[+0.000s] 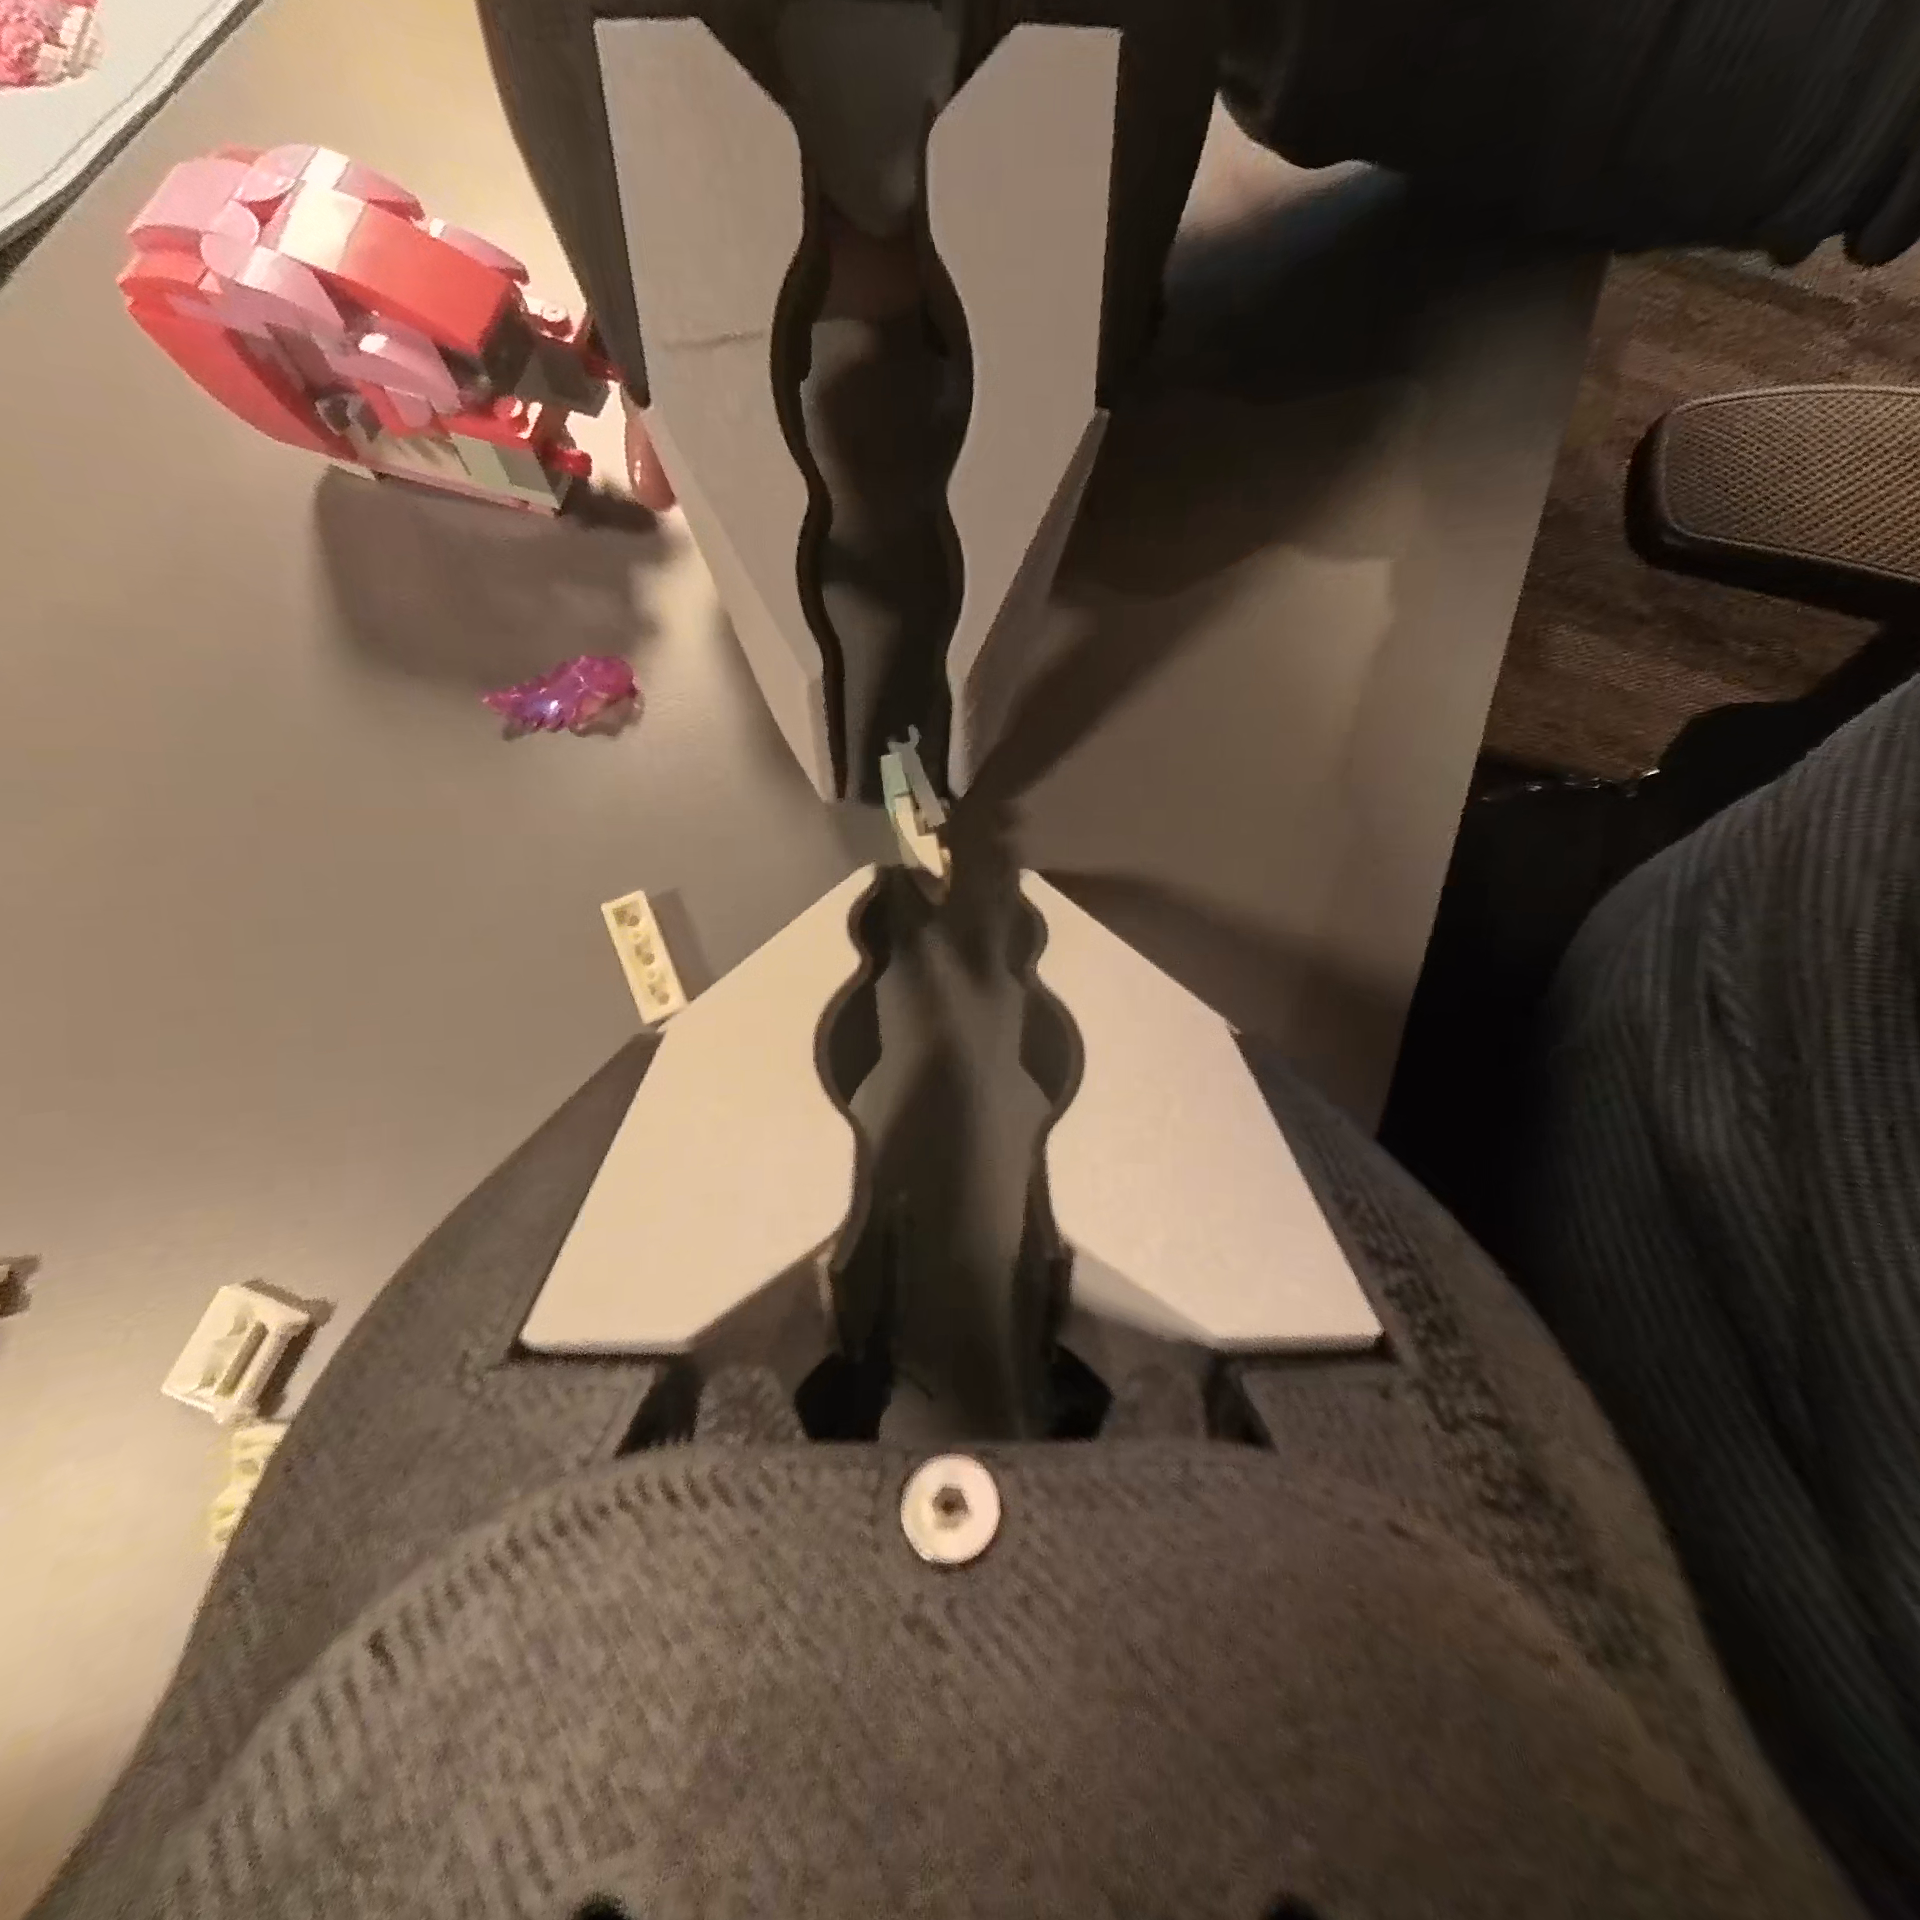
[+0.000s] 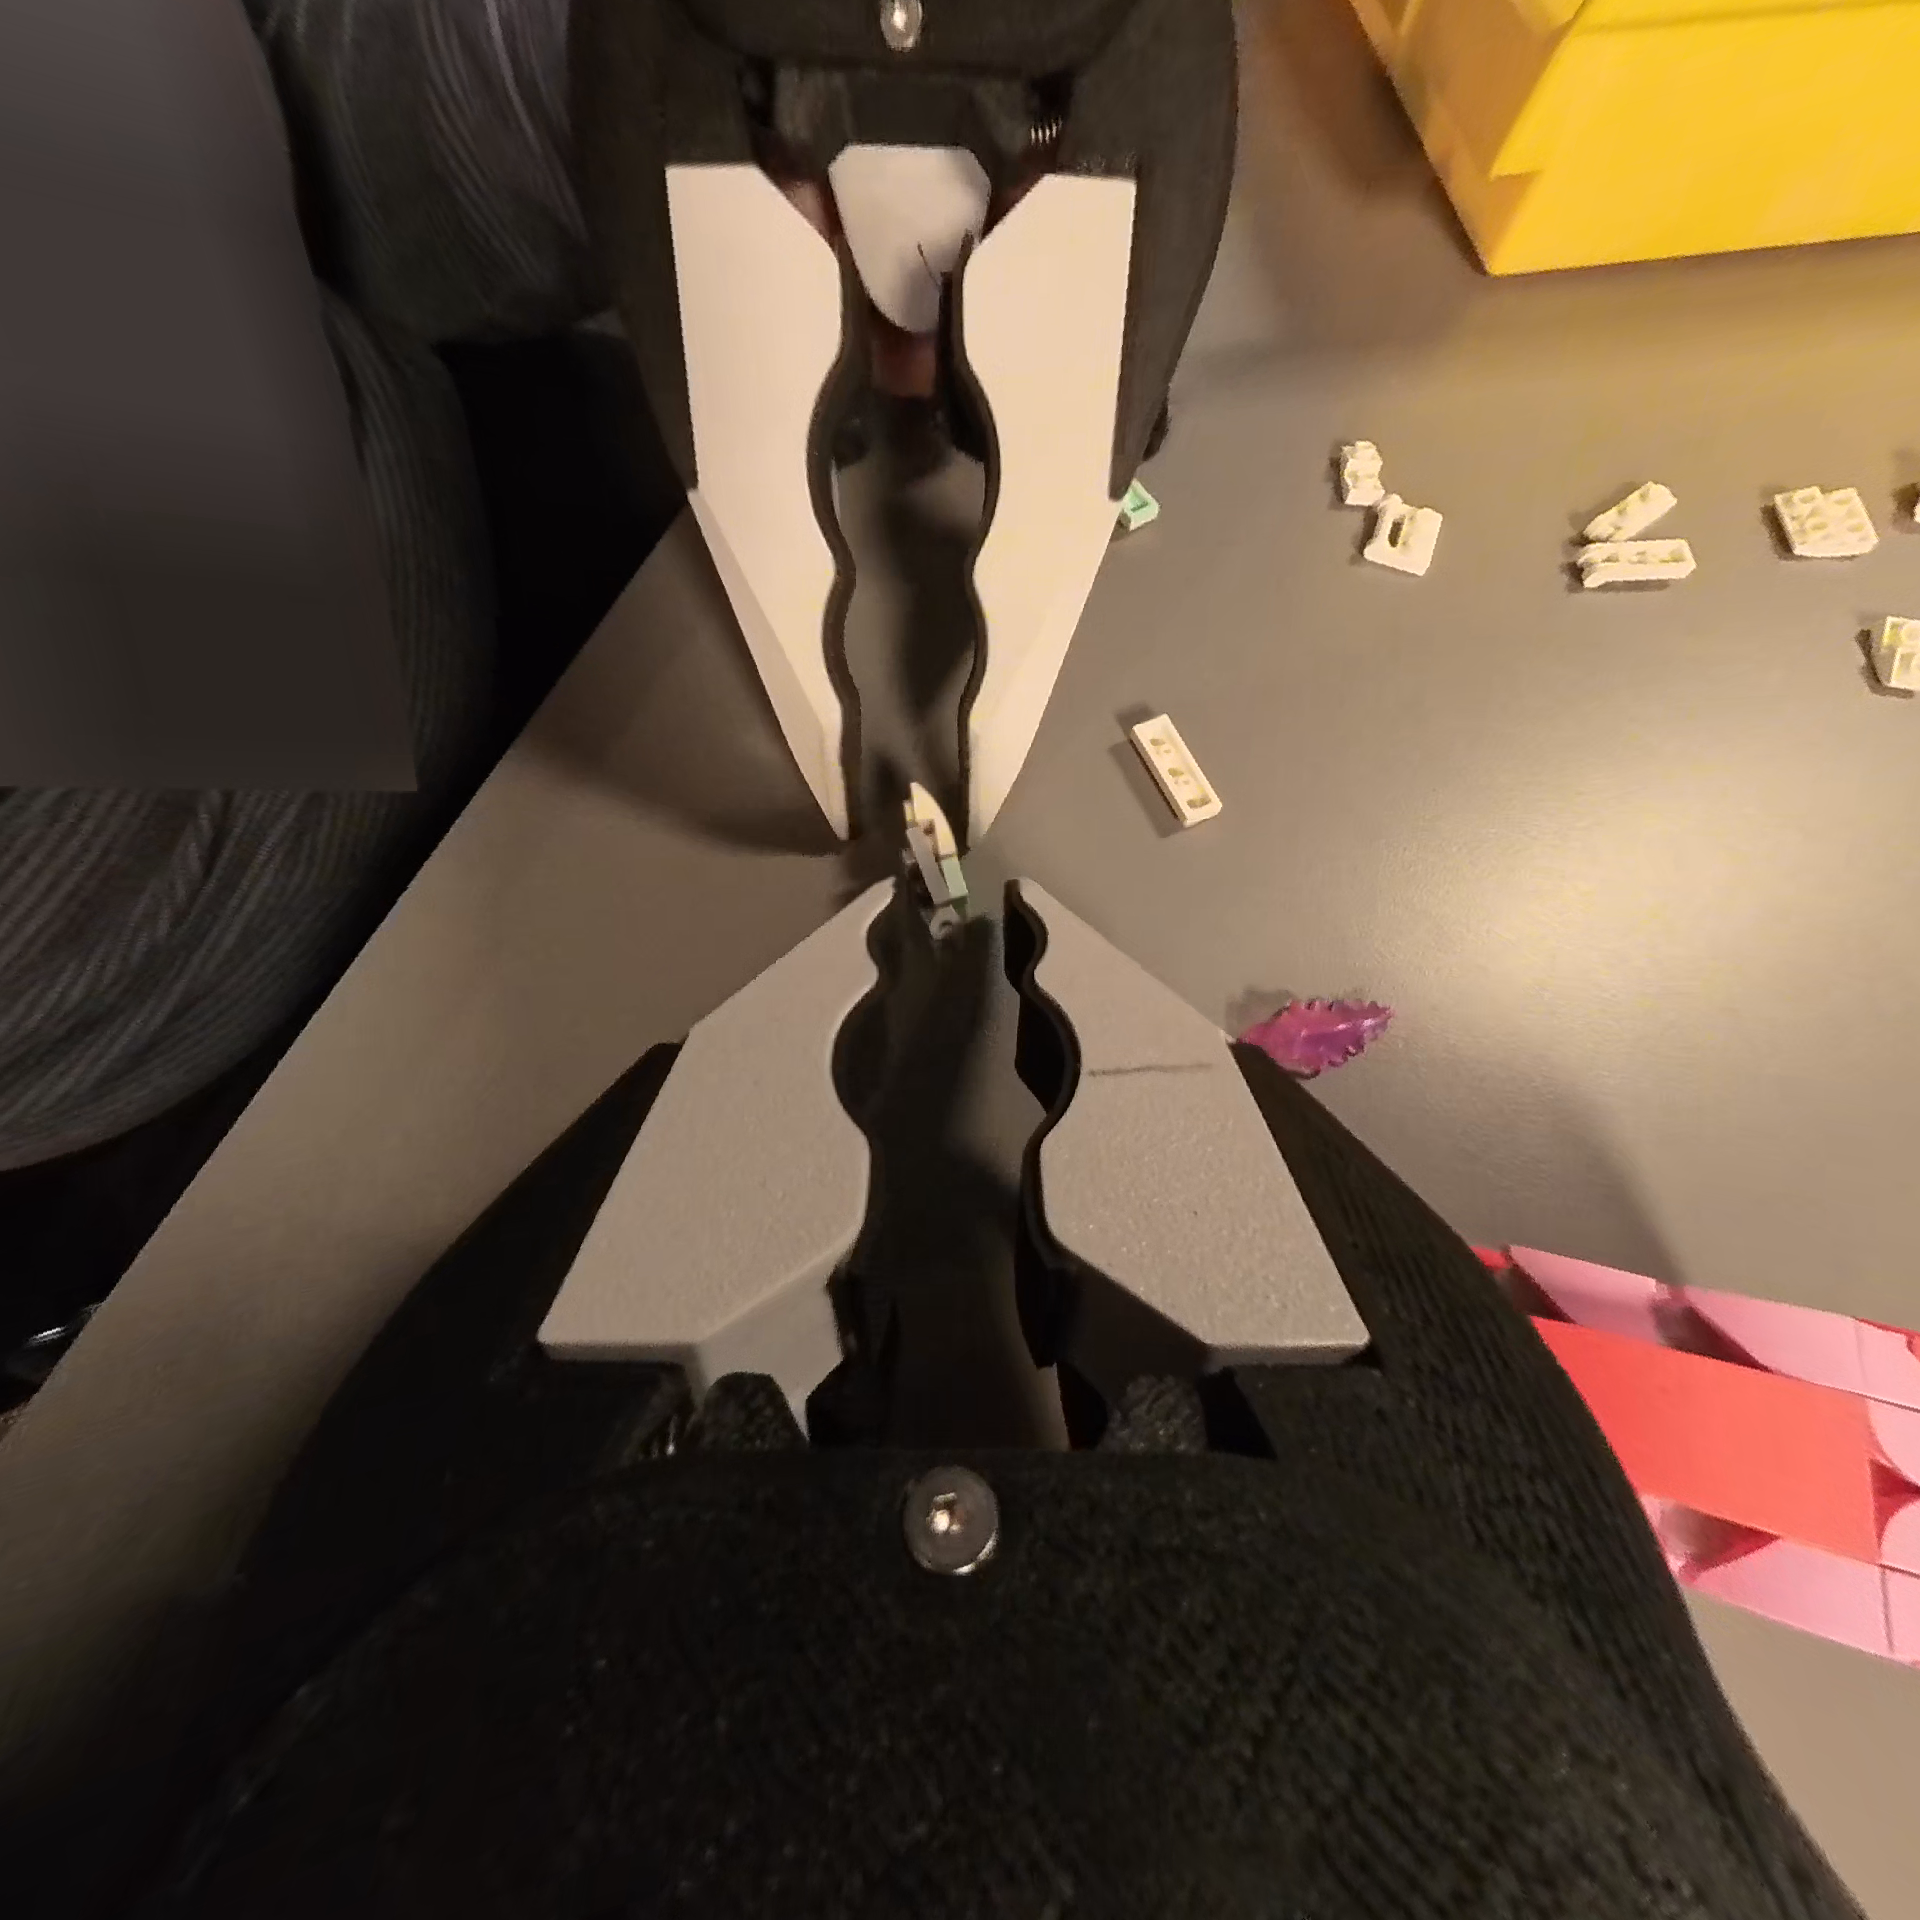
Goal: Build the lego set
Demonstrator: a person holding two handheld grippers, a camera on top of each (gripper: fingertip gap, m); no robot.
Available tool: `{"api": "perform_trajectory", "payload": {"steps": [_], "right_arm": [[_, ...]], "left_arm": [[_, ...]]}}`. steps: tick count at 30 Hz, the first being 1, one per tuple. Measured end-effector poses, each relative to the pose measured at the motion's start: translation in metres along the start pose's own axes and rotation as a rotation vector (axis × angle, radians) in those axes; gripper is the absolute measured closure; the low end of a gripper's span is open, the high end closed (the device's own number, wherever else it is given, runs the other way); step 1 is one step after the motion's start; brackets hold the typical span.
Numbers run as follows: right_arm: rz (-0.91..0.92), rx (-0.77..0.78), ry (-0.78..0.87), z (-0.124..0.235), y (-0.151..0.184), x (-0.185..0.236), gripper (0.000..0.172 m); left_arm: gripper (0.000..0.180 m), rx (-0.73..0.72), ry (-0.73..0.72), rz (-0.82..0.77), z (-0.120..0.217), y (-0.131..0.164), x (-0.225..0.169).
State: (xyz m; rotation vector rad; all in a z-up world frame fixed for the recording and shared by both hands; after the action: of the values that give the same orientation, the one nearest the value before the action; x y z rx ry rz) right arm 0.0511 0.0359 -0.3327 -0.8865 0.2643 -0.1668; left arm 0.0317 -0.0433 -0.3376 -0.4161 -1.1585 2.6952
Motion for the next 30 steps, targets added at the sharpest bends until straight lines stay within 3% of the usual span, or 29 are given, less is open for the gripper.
{"api": "perform_trajectory", "payload": {"steps": [18, 24, 30], "right_arm": [[0.041, -0.01, -0.098, -0.009, -0.006, 0.005, 0.163], [0.168, 0.015, -0.023, -0.01, -0.013, 0.009, 0.164], [0.33, 0.078, 0.115, 0.004, -0.04, 0.008, 0.165]], "left_arm": [[0.174, 0.003, 0.004, -0.021, -0.001, -0.001, 0.0], [0.175, -0.007, -0.058, -0.158, 0.005, 0.0, -0.003], [0.175, -0.116, -0.156, -0.317, 0.027, -0.014, -0.009]]}}
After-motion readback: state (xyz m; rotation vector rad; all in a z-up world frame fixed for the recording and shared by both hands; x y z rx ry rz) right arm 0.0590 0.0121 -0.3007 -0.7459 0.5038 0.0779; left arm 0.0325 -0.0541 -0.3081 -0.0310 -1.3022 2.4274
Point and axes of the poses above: each gripper's, where its closed fingertips meet, z back along the fingers, y out of its underside, x = y × z across the jaws, the point moved 5 cm from there along z, back along the fingers, and after that the axes turned 12 degrees about z, right-handed, at the moved point
